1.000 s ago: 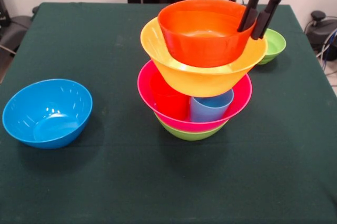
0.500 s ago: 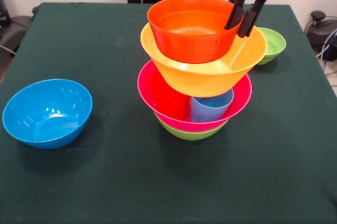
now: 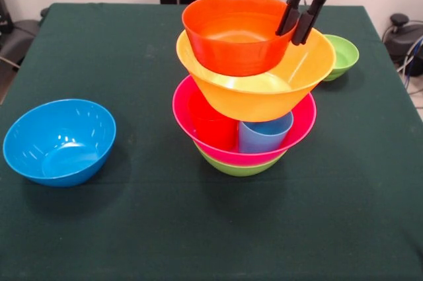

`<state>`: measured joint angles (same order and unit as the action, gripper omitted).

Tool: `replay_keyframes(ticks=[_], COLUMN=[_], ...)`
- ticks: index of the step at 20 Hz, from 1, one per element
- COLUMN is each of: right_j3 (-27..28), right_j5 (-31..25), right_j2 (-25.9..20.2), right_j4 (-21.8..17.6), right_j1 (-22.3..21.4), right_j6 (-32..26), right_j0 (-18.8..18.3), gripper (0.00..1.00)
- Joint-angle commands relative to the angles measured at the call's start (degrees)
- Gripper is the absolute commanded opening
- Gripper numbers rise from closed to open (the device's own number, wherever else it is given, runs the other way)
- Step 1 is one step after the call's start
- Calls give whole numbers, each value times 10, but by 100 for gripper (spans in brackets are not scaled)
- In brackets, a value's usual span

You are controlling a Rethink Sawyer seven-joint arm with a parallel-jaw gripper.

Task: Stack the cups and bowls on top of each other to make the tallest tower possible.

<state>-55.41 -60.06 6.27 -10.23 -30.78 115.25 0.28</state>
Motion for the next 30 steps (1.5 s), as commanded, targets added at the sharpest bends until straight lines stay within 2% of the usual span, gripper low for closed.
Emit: replay_keyframes(ticks=[1,13,30], right_j3=[-93,-121,-138], right_j5=[26,17,74], right_j2=[-36,-39,-44], right_j4=[-7,-3,-2], right_j1=[-7,-18,-15], right_j6=[-4,6,22], right_j0=[5,8,9], gripper=[0,0,0])
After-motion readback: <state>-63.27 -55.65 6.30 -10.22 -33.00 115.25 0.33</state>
